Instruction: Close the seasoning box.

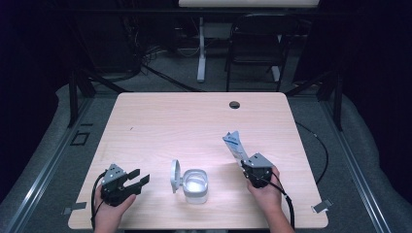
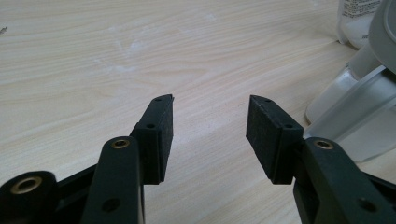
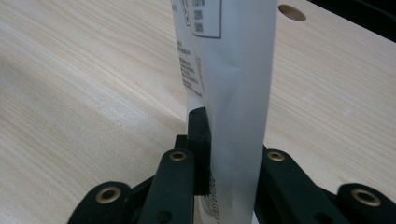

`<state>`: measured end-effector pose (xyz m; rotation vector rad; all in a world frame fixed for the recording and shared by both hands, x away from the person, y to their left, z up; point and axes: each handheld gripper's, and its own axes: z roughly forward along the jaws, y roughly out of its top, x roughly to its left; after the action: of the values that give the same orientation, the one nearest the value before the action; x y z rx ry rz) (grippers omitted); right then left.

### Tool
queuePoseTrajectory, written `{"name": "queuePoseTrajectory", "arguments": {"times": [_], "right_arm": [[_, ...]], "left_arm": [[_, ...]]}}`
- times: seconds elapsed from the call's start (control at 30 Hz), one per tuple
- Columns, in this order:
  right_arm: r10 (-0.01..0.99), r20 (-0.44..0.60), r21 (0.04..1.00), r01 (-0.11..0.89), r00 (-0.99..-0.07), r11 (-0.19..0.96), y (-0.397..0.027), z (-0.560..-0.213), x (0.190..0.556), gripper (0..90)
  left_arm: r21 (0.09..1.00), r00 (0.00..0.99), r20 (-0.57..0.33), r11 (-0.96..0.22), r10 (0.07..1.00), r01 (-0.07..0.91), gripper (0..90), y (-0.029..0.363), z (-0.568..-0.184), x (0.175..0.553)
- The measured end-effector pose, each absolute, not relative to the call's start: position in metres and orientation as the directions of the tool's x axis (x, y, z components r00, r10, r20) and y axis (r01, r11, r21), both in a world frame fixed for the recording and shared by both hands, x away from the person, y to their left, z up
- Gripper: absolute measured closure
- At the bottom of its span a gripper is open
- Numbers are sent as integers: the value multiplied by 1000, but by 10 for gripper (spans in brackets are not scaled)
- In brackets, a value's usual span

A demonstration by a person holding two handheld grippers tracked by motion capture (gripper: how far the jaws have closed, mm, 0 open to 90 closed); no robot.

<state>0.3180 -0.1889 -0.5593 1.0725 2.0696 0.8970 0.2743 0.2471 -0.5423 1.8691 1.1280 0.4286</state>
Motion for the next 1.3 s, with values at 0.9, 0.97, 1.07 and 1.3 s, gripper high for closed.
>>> {"name": "queuePoseTrajectory", "arguments": {"times": [0.9, 0.97, 1.07, 1.3], "right_arm": [[868, -179, 798, 447, -464, 404, -202, -564, 308, 704], [869, -170, 802, 447, -465, 397, -205, -565, 307, 696], [873, -162, 809, 444, -461, 385, -206, -566, 305, 681], [873, -145, 811, 450, -465, 375, -211, -567, 302, 642]], "left_arm": [[821, 527, -145, -195, 837, 536, 516, 246, -543, 274], [822, 528, -144, -196, 837, 535, 516, 246, -543, 274], [822, 526, -147, -193, 838, 536, 516, 245, -543, 274], [820, 531, -141, -202, 836, 535, 516, 245, -543, 274]]}}
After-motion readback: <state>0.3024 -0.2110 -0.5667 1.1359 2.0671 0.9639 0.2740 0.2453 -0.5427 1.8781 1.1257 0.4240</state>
